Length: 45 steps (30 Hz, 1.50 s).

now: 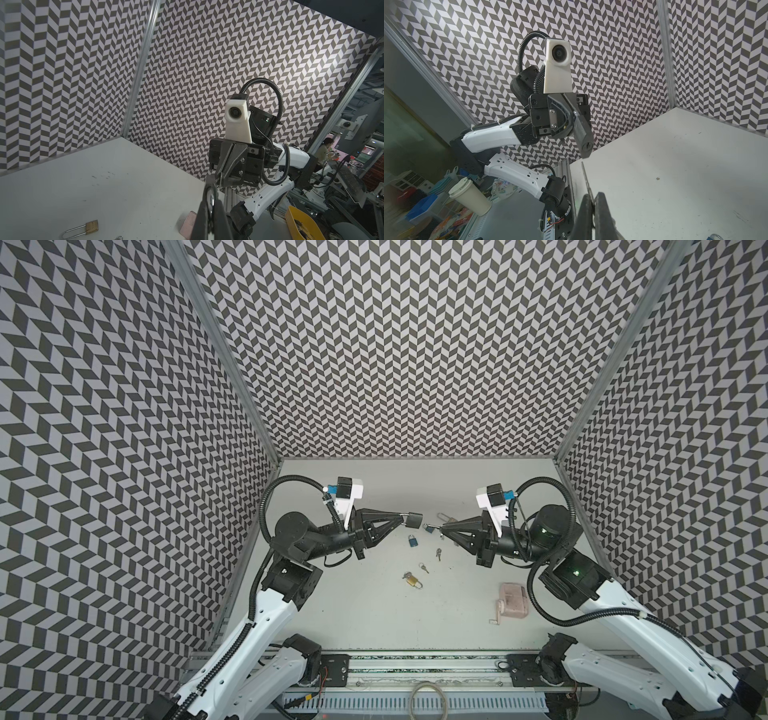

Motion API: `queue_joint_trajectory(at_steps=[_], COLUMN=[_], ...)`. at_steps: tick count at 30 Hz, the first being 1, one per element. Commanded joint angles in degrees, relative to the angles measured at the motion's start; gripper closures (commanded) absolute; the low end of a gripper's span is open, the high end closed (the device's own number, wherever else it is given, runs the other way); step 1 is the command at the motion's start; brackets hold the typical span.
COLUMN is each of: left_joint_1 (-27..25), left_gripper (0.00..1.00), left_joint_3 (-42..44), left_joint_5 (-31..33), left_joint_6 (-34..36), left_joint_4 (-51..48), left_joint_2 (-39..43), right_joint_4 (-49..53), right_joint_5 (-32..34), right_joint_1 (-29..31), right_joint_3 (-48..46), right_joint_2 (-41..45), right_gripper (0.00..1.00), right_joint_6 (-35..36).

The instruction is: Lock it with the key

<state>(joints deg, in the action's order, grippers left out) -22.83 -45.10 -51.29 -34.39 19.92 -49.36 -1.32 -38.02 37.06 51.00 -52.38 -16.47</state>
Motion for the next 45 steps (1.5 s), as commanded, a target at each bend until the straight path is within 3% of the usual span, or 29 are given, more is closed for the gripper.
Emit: queue_joint_trajectory(at_steps=[1,4,8,12,14,20,27,37,45], left_joint_1=[1.75,2.35,2.42,2.45,2.61,3.21,3.56,3.63,3.67], left_gripper=[1.0,1.0,1.0,1.0,1.0,1.0,1.0,1.0,1.0], left_joint_3=[-1.22,-2.27,-4.33,-3.51,-2.62,-0.34,0.18,0.2,1.07], left_joint_5=[-0.7,4.98,20.97,33.77,36.67,36.64,35.39,34.68,35.54], left_joint_6=[-0.85,2.65,7.7,7.96,7.68,7.5,7.6,7.14,6.82], left_joint_4=[1.33,-6.36,-21.42,-30.41,-32.6,-33.58,-33.01,-32.8,-33.56], left_joint_2=[1.43,1.81,1.13,1.04,1.44,3.04,2.95,3.16,4.99], right_joint_4=[1.23,3.67,4.05,0.91,0.77,4.84,5.28,4.79,1.66], right_joint_5=[3.0,5.53,12.63,19.76,21.35,26.33,23.11,22.9,18.85], right_joint_1=[-0.23,-0.16,3.6,8.9,9.77,9.54,9.44,9.52,12.53], right_joint_3=[-1.46,-2.51,-5.7,-9.47,-9.95,-7.62,-5.39,-4.87,-6.26], right_joint_2=[1.66,0.23,-4.32,-9.99,-13.41,-23.78,-32.76,-38.96,-41.58], right_gripper=[1.0,1.0,1.0,1.0,1.0,1.0,1.0,1.0,1.0], right_joint_6=[1.53,2.49,0.86,-1.35,-1.87,1.75,2.68,2.7,0.6])
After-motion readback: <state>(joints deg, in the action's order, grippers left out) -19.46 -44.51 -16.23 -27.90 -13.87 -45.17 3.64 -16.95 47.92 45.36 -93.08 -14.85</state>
